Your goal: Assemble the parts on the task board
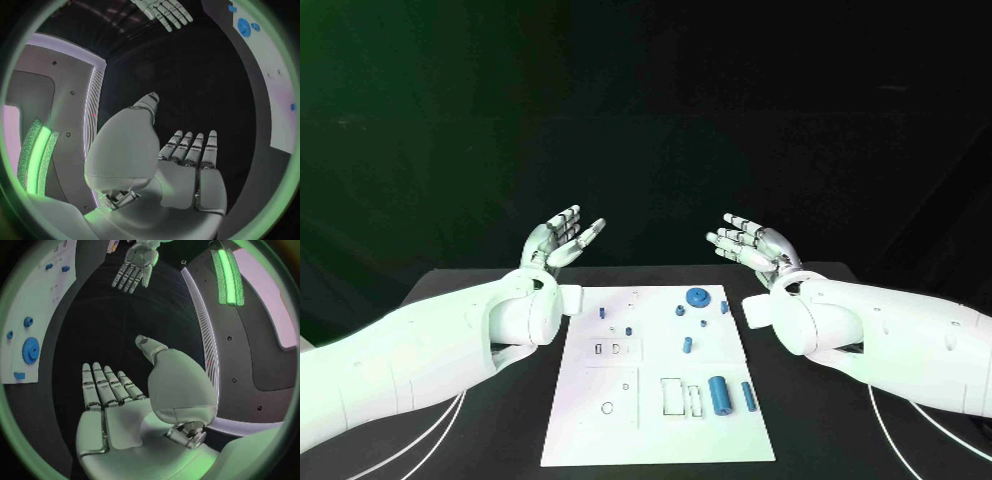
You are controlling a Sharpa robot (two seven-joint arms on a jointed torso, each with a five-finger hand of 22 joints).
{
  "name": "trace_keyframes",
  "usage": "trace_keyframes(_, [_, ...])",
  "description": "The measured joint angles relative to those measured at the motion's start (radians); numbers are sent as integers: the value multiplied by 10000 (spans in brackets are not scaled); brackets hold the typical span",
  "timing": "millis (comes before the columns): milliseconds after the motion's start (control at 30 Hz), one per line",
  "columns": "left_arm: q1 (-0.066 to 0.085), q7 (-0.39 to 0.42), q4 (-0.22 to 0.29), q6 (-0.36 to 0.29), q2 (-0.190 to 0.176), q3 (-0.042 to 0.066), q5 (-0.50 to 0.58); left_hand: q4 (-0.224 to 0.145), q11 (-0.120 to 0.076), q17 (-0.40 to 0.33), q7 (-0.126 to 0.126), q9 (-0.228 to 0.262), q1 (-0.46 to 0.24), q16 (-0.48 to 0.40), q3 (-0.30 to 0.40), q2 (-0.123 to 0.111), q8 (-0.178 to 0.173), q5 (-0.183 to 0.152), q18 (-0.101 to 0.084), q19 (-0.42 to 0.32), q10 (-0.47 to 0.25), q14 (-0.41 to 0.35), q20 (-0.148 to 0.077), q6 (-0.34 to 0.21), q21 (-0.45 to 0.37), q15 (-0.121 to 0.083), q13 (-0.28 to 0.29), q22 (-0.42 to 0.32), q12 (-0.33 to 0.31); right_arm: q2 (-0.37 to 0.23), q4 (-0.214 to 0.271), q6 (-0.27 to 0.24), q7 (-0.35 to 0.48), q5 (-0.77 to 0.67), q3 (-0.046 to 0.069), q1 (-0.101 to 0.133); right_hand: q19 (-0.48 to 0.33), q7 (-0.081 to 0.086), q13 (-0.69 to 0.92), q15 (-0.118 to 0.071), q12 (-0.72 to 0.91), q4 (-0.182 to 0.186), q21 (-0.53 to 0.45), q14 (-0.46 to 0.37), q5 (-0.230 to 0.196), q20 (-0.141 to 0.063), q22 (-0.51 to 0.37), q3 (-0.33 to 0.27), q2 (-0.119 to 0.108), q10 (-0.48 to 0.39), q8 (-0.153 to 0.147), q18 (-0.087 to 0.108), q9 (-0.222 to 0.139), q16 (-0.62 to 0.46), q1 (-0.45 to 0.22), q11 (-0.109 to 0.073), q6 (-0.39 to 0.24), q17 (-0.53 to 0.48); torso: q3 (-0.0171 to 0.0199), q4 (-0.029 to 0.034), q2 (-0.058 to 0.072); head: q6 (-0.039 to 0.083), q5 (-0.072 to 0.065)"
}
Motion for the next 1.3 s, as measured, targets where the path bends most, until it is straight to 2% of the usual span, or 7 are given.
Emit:
trace_keyframes(200, [69,-6,-197,615,71,-18,-93,151,150,90,-10,50,619,140,-43,11,40,98,164,220,377,564,165,323,81,152,43,50,75,1,-306,1231,-499,-566,-299,391,969,44,74,-73,148,-201,343,1146,-64,58,144,250,-12,1003,248,240,169,244,644,-16,850,147,-1,2,1,-3,0])
trace_keyframes(367, [80,-5,164,782,-216,-24,-155,119,438,436,86,307,761,687,133,154,444,99,321,1968,2056,2793,157,1653,717,50,165,363,267,-25,-490,1625,-669,-1322,-375,561,2397,184,169,-338,424,-441,829,2723,-289,52,324,492,-93,2906,750,557,527,612,1094,-229,2639,353,2,20,41,-56,-29])
trace_keyframes(500, [121,53,475,804,-794,-14,-255,47,529,849,285,708,851,1357,454,184,1055,98,502,4129,5385,5230,139,3706,1632,-124,359,730,801,-172,-757,1500,-694,-3269,-322,852,3332,391,194,-581,534,-630,1154,3787,-407,-11,407,680,-242,4240,1148,703,763,856,1285,-463,3991,481,18,92,202,-139,-114])
trace_keyframes(633, [152,66,871,844,-970,-18,-380,15,257,1194,539,964,926,1747,768,125,1491,98,740,5038,6680,6319,65,5122,2205,-455,374,925,925,-176,-732,1401,-844,-5022,-339,937,4180,561,196,-821,535,-732,1504,4674,-448,-174,499,864,-356,5204,1400,792,891,1076,1399,-651,4901,576,32,149,356,-163,-182])
trace_keyframes(867, [221,78,1495,1017,-1406,6,-647,-20,-107,2089,707,1061,1051,2538,1315,-226,1720,59,782,6268,7829,7738,-436,5789,3329,-933,395,1427,841,-185,-785,1383,-1453,-7712,-331,1093,5526,720,231,-1300,534,-758,2339,6240,-451,-636,833,890,-475,6388,1607,852,973,1607,1518,-962,5805,891,43,238,639,-127,-292])
trace_keyframes(1200, [264,43,2524,1317,-1883,134,-879,-152,-251,4381,629,1097,819,4739,1897,-630,1656,11,781,6199,8318,8141,-930,5871,5902,-1266,394,3096,421,-113,-843,1608,-2697,-10839,-326,1135,7456,261,262,-2162,391,-598,4637,8956,-490,-1530,2182,714,-872,7758,1699,853,1116,3706,1487,-1552,6655,2674,-33,487,1042,-91,-525])
trace_keyframes(1300, [268,2,2786,1383,-1992,151,-926,-185,-232,4859,644,1122,768,5290,1975,-681,1656,11,780,6049,8298,8110,-952,5855,6624,-1280,394,3589,421,-51,-851,1689,-3021,-11554,-324,1133,8096,223,262,-2272,341,-460,6313,9381,-489,-1685,3902,852,-1069,7933,1699,852,1205,5338,1451,-1625,6764,4048,-50,557,1149,-58,-573])
